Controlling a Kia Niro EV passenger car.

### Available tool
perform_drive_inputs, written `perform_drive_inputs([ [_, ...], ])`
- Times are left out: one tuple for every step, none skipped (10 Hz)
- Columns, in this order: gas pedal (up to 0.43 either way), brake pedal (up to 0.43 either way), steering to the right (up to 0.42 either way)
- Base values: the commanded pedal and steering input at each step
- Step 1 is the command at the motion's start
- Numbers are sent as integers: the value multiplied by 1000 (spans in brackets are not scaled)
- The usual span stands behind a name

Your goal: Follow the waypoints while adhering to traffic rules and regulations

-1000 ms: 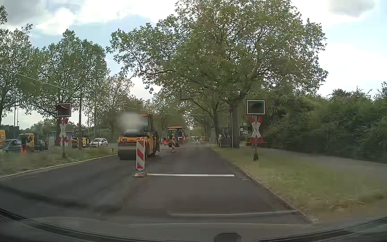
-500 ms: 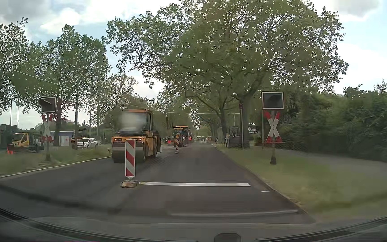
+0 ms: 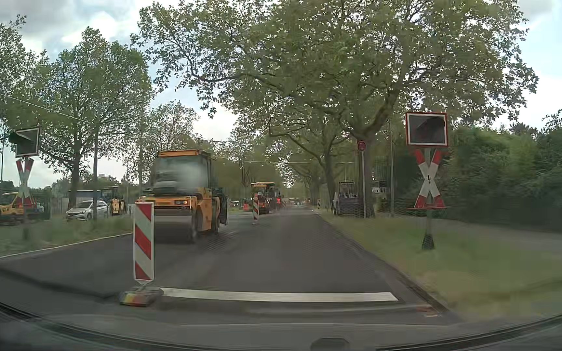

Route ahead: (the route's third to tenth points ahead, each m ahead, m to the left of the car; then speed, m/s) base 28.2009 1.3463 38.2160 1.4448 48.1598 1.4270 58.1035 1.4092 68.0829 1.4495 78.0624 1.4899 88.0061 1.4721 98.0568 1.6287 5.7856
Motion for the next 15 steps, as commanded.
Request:
perform_drive_inputs([
  [287, 37, -4],
  [280, 37, -3],
  [268, 37, -3],
  [268, 37, -3],
  [260, 37, -3],
  [260, 37, -3],
  [260, 37, -3],
  [260, 30, -3],
  [260, 37, -3],
  [260, 37, -3],
  [260, 37, -4],
  [240, 37, -3],
  [228, 37, -3],
  [220, 30, -3],
  [209, 37, -3],
])
